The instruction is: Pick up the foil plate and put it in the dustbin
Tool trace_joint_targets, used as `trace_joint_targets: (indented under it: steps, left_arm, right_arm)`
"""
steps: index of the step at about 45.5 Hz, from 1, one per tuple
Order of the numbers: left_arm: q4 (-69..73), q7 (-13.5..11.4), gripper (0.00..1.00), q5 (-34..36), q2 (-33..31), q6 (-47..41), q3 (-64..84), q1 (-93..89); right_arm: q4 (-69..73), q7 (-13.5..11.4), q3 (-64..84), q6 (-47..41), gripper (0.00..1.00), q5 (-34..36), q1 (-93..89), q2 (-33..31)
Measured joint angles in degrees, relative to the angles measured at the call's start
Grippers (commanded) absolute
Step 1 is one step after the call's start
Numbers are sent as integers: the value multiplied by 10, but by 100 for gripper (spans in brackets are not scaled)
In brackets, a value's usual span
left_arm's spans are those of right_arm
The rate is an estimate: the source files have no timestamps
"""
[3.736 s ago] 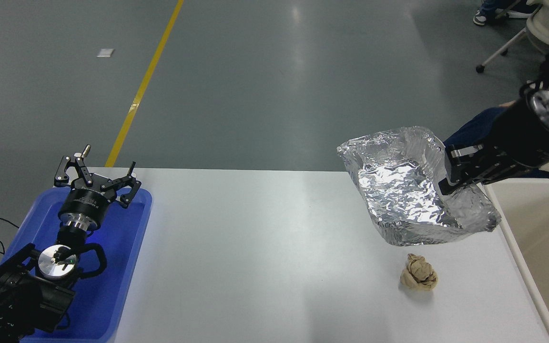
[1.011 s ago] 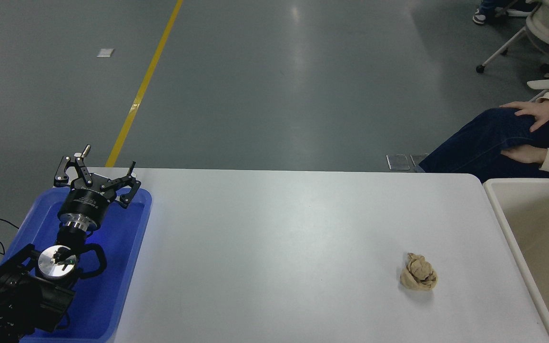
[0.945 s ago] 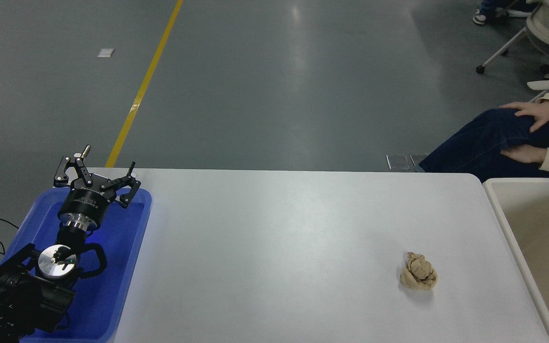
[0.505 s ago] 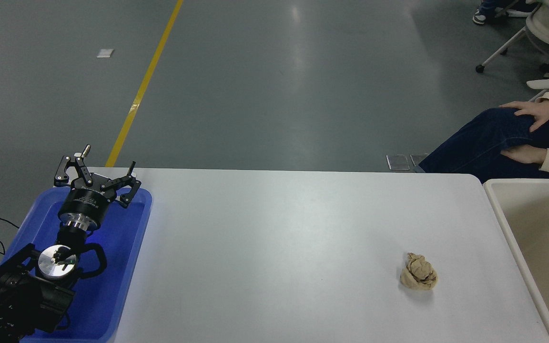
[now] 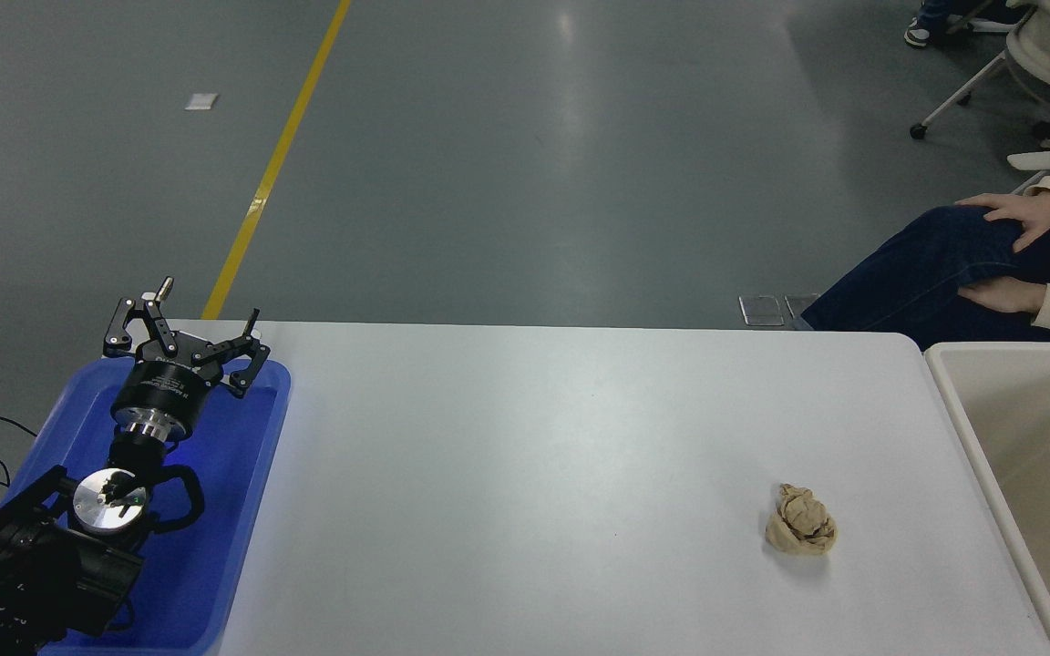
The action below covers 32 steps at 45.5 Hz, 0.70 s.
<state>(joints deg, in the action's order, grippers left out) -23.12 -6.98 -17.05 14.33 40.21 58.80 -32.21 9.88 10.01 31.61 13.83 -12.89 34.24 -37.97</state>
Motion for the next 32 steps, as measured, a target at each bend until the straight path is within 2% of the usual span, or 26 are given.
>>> trace_joint_targets:
  steps: [8, 9, 17, 25, 32]
  left_arm:
    - [0, 0, 100, 0, 0, 0, 0, 0]
    - [0, 0, 100, 0, 0, 0, 0, 0]
    - [0, 0, 100, 0, 0, 1, 0, -1]
    - [0, 0, 100, 1, 0, 1, 0, -1]
    - [0, 0, 100, 1, 0, 1, 0, 0]
  right_arm:
    - [101, 0, 5, 4, 97, -6, 42, -52]
    - [124, 0, 8, 5, 100, -9, 53, -63]
    - [247, 1, 49, 3, 100, -44, 136, -118]
    - [384, 2, 162, -2, 100, -74, 276, -150]
    - [495, 3, 282, -20, 100, -85, 416, -147]
